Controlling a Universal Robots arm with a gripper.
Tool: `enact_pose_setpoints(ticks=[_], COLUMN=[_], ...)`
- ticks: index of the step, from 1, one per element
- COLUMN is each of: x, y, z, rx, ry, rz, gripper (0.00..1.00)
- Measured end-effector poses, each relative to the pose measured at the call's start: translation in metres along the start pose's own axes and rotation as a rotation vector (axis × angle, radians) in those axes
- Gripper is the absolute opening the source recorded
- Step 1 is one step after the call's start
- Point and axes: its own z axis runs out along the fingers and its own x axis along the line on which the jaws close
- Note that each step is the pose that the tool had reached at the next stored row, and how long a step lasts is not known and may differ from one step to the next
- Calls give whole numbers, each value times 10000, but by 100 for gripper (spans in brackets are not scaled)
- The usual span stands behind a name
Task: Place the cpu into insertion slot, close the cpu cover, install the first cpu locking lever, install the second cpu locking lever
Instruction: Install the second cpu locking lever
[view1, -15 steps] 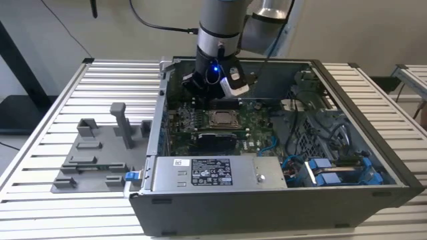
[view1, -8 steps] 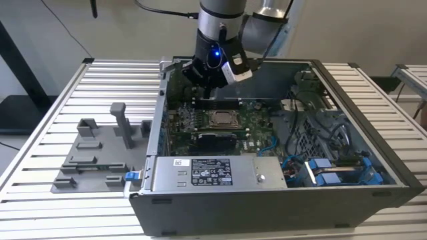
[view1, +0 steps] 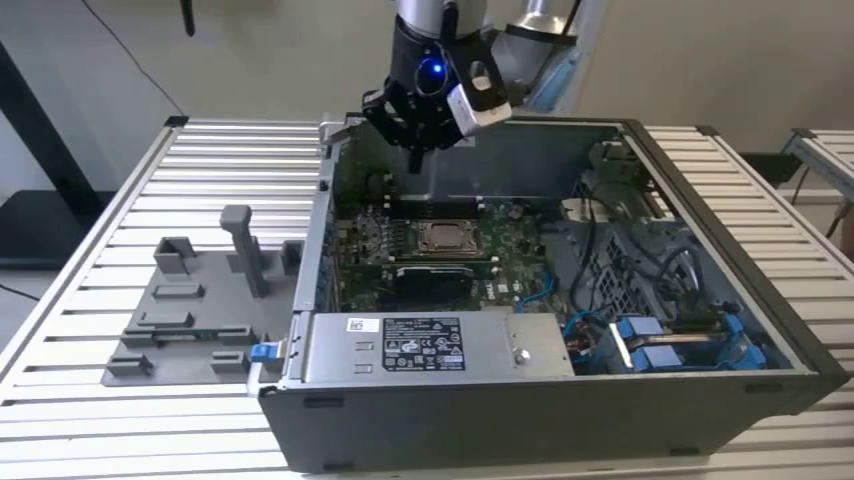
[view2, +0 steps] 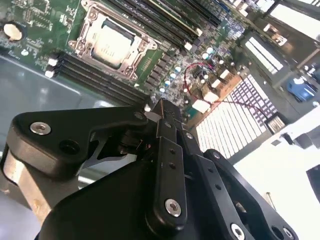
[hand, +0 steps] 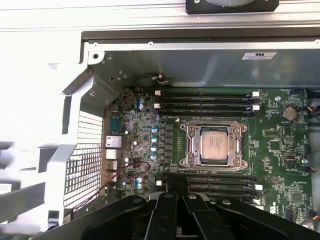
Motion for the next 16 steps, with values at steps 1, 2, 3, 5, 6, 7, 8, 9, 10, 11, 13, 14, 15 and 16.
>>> enact_pose_setpoints(ticks=[1,2,3,5,6,7,8,9,10,11,13,14,15,16], x=[1,1,1,2,1,2,2,2,2,2,2,2,2,2], y=[3,3,4,5,5,4,5,5,5,5,5,5,5,5], z=[-17,-20,-20,-19,-19,-20,-20,-20,-20,-20,-20,-20,-20,-20], rx=[3,24,69,173,175,183,191,194,197,200,212,217,220,223], ry=[-23,-109,-259,-500,-501,-501,-501,-501,-501,-501,-501,-501,-501,-501], rz=[-4,-18,-43,-77,-77,-77,-77,-77,-76,-75,-75,-75,-75,-74], gripper=[11,11,11,11,11,11,11,11,11,11,11,11,11,11])
